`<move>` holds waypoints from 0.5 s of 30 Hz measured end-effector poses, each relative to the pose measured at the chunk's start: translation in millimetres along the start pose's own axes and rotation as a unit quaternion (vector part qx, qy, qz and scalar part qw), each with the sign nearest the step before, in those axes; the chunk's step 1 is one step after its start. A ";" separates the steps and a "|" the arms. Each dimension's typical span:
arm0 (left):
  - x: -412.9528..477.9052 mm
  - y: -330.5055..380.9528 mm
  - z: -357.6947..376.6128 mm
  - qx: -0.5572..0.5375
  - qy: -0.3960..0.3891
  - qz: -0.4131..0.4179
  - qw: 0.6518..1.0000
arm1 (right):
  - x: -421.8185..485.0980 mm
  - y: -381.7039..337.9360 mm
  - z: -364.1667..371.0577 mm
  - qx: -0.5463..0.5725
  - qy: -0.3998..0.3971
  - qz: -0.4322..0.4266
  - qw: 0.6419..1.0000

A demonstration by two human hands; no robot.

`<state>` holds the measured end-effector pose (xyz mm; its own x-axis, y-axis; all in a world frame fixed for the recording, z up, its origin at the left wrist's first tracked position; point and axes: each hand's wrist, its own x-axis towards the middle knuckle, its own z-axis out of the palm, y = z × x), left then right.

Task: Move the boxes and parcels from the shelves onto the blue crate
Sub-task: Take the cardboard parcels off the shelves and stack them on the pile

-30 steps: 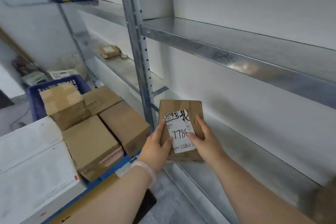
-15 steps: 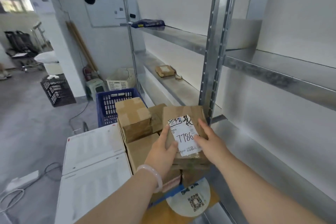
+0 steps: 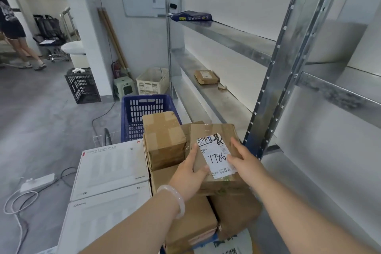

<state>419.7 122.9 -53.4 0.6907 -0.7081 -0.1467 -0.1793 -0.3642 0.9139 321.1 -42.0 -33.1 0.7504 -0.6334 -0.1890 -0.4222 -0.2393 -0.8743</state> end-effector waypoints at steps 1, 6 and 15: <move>3.2 1.8 1.1 -0.002 0.002 -0.003 1.000 | 7.1 -1.7 -2.5 -0.008 -0.008 -0.001 1.000; 29.2 20.3 4.9 0.004 0.038 0.003 0.999 | 47.0 -13.1 -21.1 -0.022 -0.026 -0.012 0.999; 51.8 18.3 -19.4 0.180 0.194 0.062 0.962 | 118.6 -27.7 -19.3 -0.047 -0.078 -0.023 0.996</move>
<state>465.7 91.3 -37.0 0.8455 -0.5061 0.1705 -0.4595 -0.5267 0.7152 412.0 -124.7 -22.7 0.8367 -0.4999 -0.2237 -0.4262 -0.3378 -0.8392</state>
